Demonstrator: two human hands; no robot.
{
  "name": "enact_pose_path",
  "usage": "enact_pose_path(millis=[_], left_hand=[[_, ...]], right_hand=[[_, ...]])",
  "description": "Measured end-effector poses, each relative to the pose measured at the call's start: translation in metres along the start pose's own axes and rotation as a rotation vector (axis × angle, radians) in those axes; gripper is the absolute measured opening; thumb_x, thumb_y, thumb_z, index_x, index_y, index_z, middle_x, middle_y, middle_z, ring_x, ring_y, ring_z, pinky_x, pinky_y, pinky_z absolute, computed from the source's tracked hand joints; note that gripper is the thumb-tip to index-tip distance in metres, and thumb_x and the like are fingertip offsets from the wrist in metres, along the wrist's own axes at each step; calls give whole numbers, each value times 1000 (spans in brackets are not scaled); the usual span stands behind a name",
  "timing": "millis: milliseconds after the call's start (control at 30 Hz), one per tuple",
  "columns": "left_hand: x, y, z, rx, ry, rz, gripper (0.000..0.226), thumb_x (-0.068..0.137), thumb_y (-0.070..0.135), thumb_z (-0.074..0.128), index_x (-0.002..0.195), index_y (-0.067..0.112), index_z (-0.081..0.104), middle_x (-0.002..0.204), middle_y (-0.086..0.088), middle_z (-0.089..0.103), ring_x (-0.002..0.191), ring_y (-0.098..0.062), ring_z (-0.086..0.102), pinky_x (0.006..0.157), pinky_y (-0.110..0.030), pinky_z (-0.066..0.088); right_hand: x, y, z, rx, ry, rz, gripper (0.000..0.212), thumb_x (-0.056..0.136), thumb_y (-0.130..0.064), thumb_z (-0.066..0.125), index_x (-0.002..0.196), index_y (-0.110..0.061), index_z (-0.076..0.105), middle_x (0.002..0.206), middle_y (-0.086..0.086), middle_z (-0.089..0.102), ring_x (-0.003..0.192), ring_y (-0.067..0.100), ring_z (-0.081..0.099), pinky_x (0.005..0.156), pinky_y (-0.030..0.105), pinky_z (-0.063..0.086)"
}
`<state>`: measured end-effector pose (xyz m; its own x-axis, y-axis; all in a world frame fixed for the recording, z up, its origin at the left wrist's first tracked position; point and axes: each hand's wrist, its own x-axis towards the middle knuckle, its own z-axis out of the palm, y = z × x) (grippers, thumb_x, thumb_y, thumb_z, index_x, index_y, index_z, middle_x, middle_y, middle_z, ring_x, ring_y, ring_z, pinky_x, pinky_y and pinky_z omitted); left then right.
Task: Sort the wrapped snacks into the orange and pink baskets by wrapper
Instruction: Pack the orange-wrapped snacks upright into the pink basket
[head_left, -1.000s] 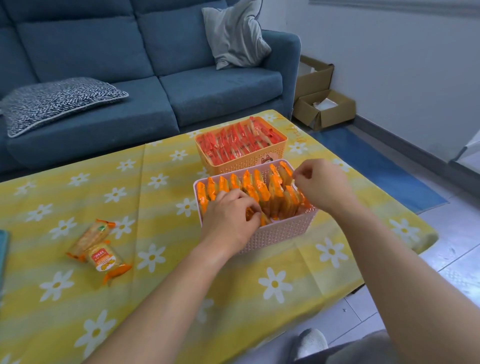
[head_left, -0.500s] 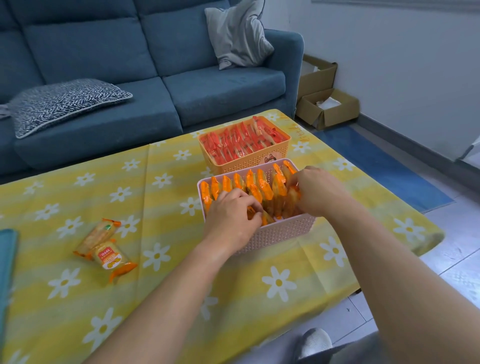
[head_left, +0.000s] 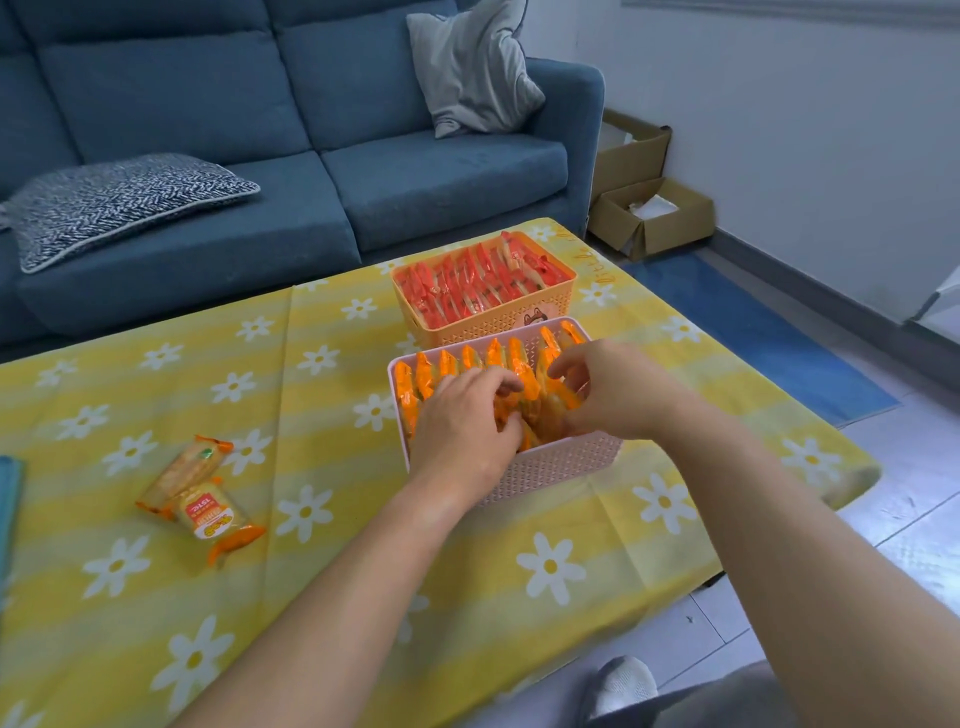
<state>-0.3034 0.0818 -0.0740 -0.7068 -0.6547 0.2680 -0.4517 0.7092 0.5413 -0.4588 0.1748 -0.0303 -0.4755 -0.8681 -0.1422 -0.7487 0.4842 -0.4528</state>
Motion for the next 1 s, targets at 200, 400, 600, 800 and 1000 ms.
enact_pose_path(millis=[200,400,600,800,1000], left_hand=[[5,4,12,46,-149,109,37,89,15,48,112,31,72,123,11,63,104,-20,50,95,-41,43],[9,6,10,143,-200,91,37,99,19,44,107,36,76,125,14,59,111,-18,45,99,-38,40],[9,7,7,130,-221,80,38,99,18,43,107,37,75,121,15,55,111,-16,43,101,-36,38],[9,5,6,108,-230,71,37,98,19,44,108,37,75,122,15,54,112,-15,42,101,-32,37],[10,6,5,108,-234,66,36,97,18,46,108,37,74,123,14,54,113,-15,42,101,-34,38]], right_hand=[[0,4,0,322,-142,27,42,85,1,66,125,-8,59,89,7,78,80,27,75,83,49,60],[-1,22,-26,189,295,70,29,91,-2,52,108,-20,69,103,-2,71,94,15,64,77,31,52],[4,31,-7,-332,-5,164,58,85,-40,70,139,-40,51,134,11,46,123,33,41,97,43,45],[13,36,0,-361,39,130,54,84,-39,75,135,-38,57,124,6,52,118,28,46,89,39,47],[9,19,-8,-425,156,53,44,73,-67,73,96,-31,64,108,-1,51,105,21,45,81,36,50]])
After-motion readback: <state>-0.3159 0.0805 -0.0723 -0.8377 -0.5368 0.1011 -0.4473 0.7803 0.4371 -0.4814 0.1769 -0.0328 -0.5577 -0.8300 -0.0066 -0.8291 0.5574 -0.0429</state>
